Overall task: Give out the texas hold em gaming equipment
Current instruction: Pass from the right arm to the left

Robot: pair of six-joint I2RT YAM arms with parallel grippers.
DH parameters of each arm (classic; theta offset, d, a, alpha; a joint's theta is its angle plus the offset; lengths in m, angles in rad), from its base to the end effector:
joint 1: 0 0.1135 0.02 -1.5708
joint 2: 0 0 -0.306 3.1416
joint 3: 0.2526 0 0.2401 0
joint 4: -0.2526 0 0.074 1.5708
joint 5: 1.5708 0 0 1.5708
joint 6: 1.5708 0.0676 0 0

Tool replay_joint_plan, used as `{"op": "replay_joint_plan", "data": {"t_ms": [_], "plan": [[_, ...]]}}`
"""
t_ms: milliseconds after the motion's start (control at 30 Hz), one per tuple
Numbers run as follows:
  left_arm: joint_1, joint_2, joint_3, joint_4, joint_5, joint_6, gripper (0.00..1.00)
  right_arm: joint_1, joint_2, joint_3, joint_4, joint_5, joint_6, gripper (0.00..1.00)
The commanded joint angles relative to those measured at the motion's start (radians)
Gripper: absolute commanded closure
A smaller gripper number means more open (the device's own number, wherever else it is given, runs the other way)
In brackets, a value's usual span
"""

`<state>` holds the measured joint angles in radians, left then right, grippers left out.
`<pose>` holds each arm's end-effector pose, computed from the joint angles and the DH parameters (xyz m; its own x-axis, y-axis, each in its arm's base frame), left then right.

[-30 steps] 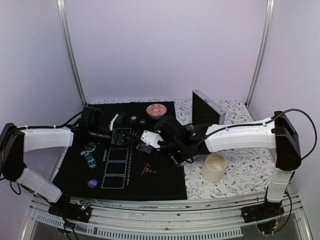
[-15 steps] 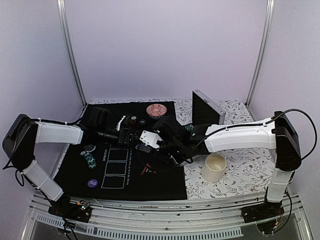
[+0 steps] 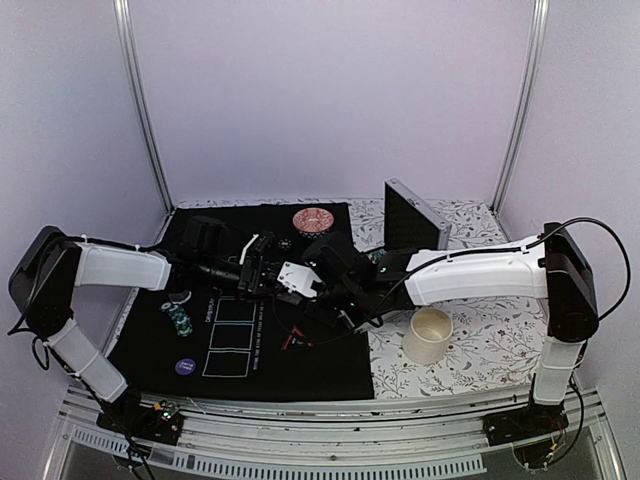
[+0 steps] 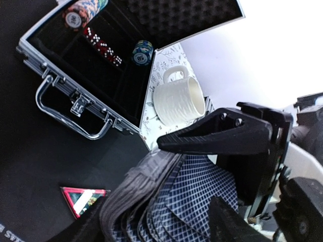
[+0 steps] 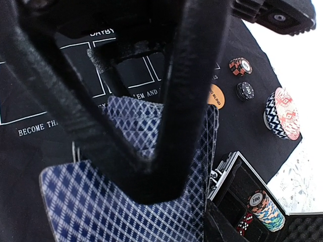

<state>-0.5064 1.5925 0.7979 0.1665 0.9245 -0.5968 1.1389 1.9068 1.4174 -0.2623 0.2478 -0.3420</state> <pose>0.2582 -0.2049 0.2282 -0.9067 0.1159 -0.4056 0.4201 0.3366 -0.8427 0.2060 0.4074 0.2508 0.0008 -0.7749 -0.6321 -0.8546 0.3276 -0.4028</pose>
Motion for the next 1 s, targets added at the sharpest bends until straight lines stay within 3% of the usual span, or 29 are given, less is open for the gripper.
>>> {"op": "replay_joint_plan", "data": {"t_ms": [0, 133, 333, 500, 567, 633, 667, 833, 967], "plan": [[-0.014, 0.0, -0.002, 0.011, 0.077, 0.025, 0.4, 0.007, 0.021, 0.038, 0.016, 0.044, -0.009, 0.56], [-0.02, -0.01, -0.005, 0.012, 0.103, 0.039, 0.61, 0.006, 0.021, 0.043, 0.016, 0.05, -0.008, 0.57], [-0.027, -0.018, -0.021, 0.072, 0.128, 0.015, 1.0, 0.006, 0.011, 0.036, 0.028, 0.05, -0.009, 0.58], [-0.034, -0.032, -0.044, 0.137, 0.127, -0.012, 1.0, 0.006, -0.008, 0.017, 0.036, 0.049, -0.005, 0.55], [-0.034, -0.05, -0.054, 0.155, 0.105, -0.013, 1.0, 0.007, -0.028, 0.007, 0.042, 0.027, 0.008, 0.37], [-0.036, -0.078, -0.056, 0.142, 0.064, 0.008, 1.0, 0.007, -0.065, -0.022, 0.058, -0.005, 0.028, 0.05], [-0.038, -0.093, -0.053, 0.125, 0.039, 0.026, 1.0, 0.006, -0.092, -0.039, 0.069, -0.023, 0.04, 0.0], [-0.079, -0.17, -0.065, 0.074, -0.071, 0.151, 1.0, -0.021, -0.3, -0.182, 0.167, -0.277, 0.081, 0.01], [-0.135, -0.23, -0.115, 0.137, -0.105, 0.195, 1.0, -0.12, -0.47, -0.324, 0.254, -0.634, 0.152, 0.01]]}}
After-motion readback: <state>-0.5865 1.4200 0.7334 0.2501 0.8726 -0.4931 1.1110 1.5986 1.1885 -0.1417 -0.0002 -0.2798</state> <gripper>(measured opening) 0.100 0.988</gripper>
